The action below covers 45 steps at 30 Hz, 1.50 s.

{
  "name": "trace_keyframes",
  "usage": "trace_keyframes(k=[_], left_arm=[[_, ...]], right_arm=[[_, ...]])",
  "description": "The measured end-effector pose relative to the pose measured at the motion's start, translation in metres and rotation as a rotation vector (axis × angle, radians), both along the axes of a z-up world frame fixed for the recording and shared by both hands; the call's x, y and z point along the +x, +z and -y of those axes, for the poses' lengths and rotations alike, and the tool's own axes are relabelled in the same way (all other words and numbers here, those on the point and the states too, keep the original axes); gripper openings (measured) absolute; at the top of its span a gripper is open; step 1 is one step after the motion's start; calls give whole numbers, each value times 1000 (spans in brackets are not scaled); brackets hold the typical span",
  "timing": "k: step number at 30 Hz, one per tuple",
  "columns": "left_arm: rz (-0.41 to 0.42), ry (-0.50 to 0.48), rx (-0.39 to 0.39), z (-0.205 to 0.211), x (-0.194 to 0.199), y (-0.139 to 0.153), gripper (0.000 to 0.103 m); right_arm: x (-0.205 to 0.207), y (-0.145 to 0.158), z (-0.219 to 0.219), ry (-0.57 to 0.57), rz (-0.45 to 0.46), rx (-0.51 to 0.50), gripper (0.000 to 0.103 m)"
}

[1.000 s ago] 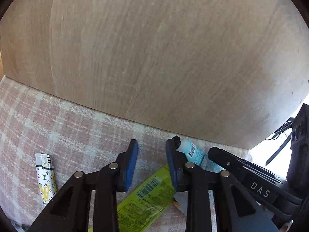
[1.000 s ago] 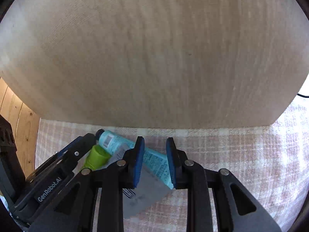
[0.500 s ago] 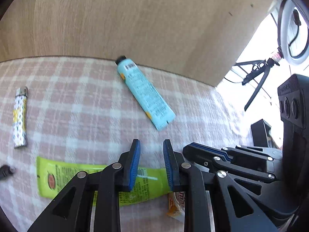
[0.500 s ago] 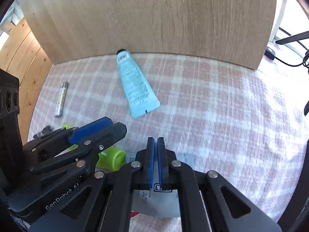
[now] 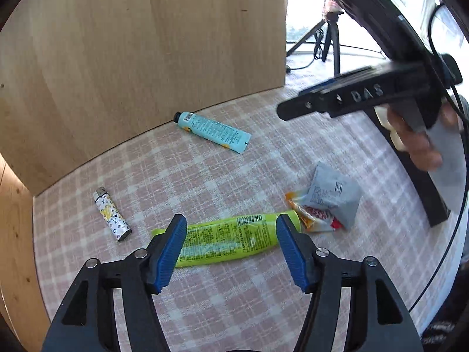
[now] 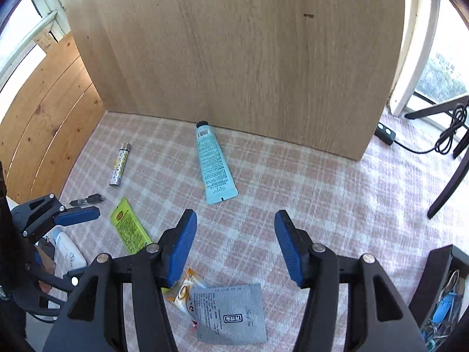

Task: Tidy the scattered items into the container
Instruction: 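Grasp the lime-green tube with the left tool while the right tool grasps the light-blue tube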

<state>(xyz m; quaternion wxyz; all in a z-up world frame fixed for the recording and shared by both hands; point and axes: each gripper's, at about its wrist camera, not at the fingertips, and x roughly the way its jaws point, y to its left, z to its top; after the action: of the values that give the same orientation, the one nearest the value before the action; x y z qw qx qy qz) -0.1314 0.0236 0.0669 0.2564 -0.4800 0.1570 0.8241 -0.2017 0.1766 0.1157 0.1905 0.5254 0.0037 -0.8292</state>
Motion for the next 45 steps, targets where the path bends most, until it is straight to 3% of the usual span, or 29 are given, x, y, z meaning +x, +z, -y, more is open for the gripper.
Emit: trace_keyframes(k=[7,15,17,22,27,30,31,36,37,40,45], left_arm=[[8,-226,-129,-30,3,-25,66],[50,-331,-210,-34,-22,-57,68],[57,-336,-188,-31,-28,-60,76],[104,-297,-77,-25,-42,-64,75],[82,-284,-16,-27,-43,-64,70],[57,-288,2,-31,-41,-64,61],[49,-289,4,-31,-40,-64,55],[66,-270,36,-31,-42,-62,36],[75,-263,45,-30,-42,-61,34],[99,-231,82,-22,-42,-60,34],[97,-144,155,-2,-41,-51,33]], right_arm=[[-27,-22,31,68,24,59,55],[-58,-48,60,93,35,93,55],[-67,-53,68,96,35,107,55],[-86,-66,82,101,18,130,55],[-97,-67,101,117,-30,167,55],[-101,-66,102,115,-45,191,42],[-103,-65,100,114,-40,184,33],[-110,-60,78,85,6,119,29],[-105,-54,54,76,13,105,29],[-98,-46,6,51,34,64,29],[-99,-33,-19,16,21,25,28]])
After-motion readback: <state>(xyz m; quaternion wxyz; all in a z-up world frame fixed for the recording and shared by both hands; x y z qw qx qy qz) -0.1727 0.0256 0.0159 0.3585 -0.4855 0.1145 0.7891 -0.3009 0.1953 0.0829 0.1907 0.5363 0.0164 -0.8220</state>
